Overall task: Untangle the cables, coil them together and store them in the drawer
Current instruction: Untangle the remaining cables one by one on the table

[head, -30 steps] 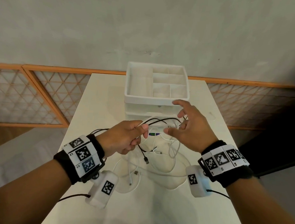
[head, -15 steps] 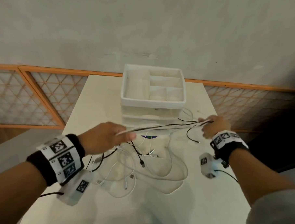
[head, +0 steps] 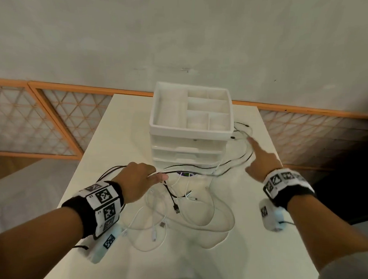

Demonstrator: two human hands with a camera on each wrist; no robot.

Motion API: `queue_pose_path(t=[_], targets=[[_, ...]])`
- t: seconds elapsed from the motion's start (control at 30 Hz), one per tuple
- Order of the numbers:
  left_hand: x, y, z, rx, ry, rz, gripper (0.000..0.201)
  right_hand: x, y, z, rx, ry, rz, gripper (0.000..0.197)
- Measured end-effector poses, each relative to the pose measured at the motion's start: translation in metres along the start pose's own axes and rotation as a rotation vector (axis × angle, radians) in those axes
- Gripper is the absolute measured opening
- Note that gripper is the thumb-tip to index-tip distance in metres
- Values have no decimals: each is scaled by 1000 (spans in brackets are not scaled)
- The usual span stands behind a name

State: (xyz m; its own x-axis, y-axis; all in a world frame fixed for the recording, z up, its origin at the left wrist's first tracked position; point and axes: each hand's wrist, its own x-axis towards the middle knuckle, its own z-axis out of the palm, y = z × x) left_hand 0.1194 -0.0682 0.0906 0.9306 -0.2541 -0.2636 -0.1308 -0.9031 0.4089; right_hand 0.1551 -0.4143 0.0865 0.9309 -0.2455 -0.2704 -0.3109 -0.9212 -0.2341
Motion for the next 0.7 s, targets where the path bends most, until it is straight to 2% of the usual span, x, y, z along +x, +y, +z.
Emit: queue_pose_path(t=[0.07, 0.17, 0.23, 0.27, 0.3, 0.33, 0.37, 0.43, 0.47, 0.5, 0.53, 0.63, 0.67, 0.7], targets=[[1, 4, 0, -29, -14, 50, 70, -24, -19, 11, 99, -27, -163, 82], [-3, 21, 2, -154, -37, 191, 64, -77, -65, 28, 381, -275, -407, 63], [-6, 30, 3, -253, -17, 292, 58, -90, -81, 40, 381, -418, -389, 27], [-7, 32, 2, -278, -5, 325, 56, -86, -80, 44, 312, -457, -339, 17], [-8, 30, 2, -285, -9, 348, 54, -79, -74, 44, 238, -478, -277, 19], [-11, 26, 2, -266, -43, 353, 54, -72, -66, 43, 175, -461, -218, 19], [-13, 21, 3, -221, -93, 350, 53, -65, -58, 40, 116, -370, -178, 19], [-19, 12, 13, -84, -188, 315, 52, -55, -44, 43, 67, 29, -172, 16], [-21, 8, 21, -32, -226, 266, 51, -55, -43, 48, 143, 244, -206, 12], [-24, 5, 28, -1, -257, 202, 48, -59, -46, 56, 246, 374, -259, 7], [-26, 1, 35, 24, -288, 135, 44, -62, -49, 66, 321, 386, -299, 8], [-32, -7, 45, -32, -320, -82, 28, -78, -55, 100, 361, 99, -290, 52], [-32, -11, 46, -125, -296, -135, 26, -85, -55, 109, 347, 87, -284, 57], [-33, -16, 45, -263, -261, -174, 23, -92, -55, 119, 351, 115, -286, 53]])
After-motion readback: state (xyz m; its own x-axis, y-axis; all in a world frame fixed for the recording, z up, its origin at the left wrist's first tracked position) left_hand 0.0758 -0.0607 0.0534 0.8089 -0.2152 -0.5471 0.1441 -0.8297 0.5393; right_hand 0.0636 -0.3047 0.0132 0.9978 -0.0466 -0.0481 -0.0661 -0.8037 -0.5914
